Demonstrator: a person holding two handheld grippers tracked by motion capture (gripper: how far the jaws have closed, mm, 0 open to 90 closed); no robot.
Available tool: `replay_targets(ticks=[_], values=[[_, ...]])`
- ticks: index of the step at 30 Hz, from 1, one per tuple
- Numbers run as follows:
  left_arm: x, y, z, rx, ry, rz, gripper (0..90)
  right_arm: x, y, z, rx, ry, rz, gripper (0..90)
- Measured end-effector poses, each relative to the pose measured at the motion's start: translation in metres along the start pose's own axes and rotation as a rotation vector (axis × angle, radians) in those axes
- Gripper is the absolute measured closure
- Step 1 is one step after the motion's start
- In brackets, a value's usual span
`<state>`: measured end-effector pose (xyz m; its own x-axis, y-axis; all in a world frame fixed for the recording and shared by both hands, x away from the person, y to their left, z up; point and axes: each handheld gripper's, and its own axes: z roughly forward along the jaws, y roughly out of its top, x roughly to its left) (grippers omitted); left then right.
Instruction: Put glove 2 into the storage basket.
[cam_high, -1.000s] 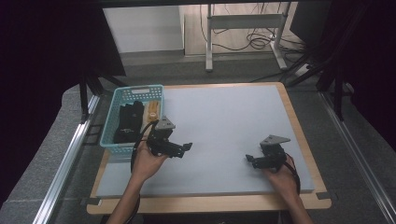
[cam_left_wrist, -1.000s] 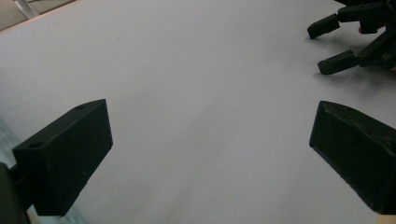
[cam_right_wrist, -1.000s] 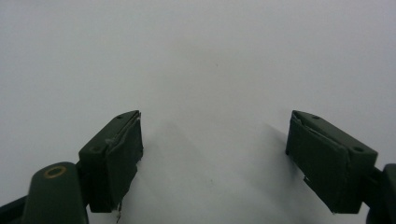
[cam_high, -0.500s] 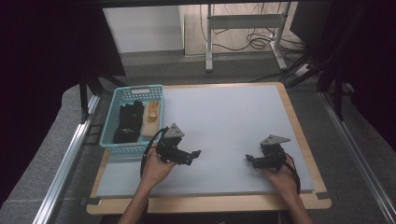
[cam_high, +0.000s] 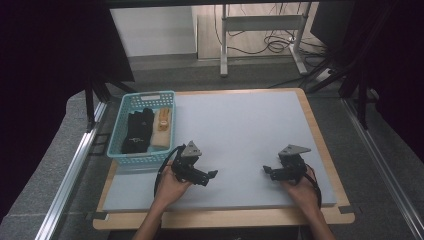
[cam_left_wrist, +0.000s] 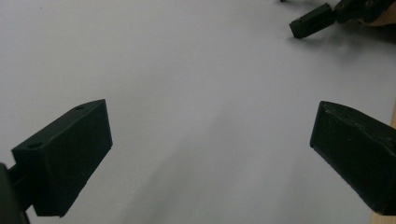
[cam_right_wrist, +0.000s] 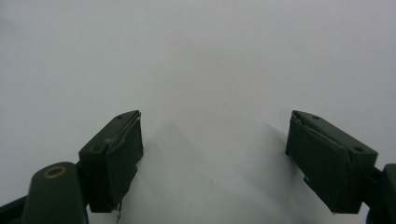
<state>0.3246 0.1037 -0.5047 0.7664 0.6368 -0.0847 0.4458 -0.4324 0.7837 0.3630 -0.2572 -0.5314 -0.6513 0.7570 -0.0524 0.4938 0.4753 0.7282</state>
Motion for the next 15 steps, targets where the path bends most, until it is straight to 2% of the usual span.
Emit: replay_targets(ticks=[15], values=[[0.002,-0.03,0.012,0.055,0.018,-0.018,0.0,0.0,0.0,0.0,0.0,-0.001,0.0,18.2]])
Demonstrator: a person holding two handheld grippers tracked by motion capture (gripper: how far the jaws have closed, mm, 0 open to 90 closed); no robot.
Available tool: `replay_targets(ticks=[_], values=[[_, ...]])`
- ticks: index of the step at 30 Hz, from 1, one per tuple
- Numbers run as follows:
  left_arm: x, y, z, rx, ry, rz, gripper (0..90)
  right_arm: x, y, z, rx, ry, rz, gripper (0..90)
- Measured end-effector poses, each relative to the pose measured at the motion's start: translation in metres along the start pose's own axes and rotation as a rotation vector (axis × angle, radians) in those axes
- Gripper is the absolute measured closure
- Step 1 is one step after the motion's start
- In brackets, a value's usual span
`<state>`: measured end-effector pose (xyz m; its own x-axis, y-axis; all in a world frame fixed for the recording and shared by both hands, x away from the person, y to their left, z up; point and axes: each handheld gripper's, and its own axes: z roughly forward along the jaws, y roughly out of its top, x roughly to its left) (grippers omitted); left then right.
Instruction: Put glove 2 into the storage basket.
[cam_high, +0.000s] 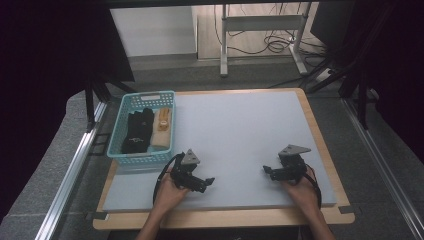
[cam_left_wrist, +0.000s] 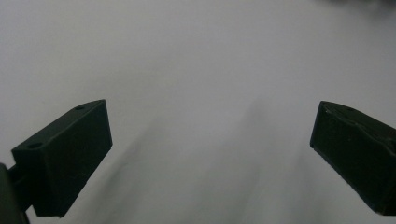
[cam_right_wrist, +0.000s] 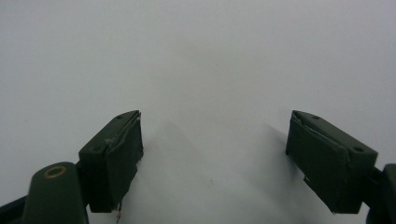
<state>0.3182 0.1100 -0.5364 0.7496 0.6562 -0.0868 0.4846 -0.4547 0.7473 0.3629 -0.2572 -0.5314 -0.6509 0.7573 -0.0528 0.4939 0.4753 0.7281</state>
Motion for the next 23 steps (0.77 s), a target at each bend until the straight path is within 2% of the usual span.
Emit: replay_targets(ticks=[5,8,10,13,23], values=[[0.001,-0.0087,0.0033,0.029,0.01,-0.002,0.0,0.0,0.0,0.0,0.0,0.0,0.0,18.2],[0.0005,-0.0091,0.0031,0.036,0.017,0.004,0.0,0.0,0.0,0.0,0.0,0.0,0.0,18.2],[-0.0002,-0.0093,0.0048,0.066,0.028,0.009,0.0,0.0,0.0,0.0,0.0,0.0,0.0,18.2],[-0.0027,-0.0088,0.0068,0.084,0.049,0.024,0.0,0.0,0.0,0.0,0.0,0.0,0.0,18.2],[-0.0036,-0.0088,0.0073,0.089,0.055,0.023,0.0,0.0001,-0.0002,0.0002,-0.001,0.0,0.0,18.1]])
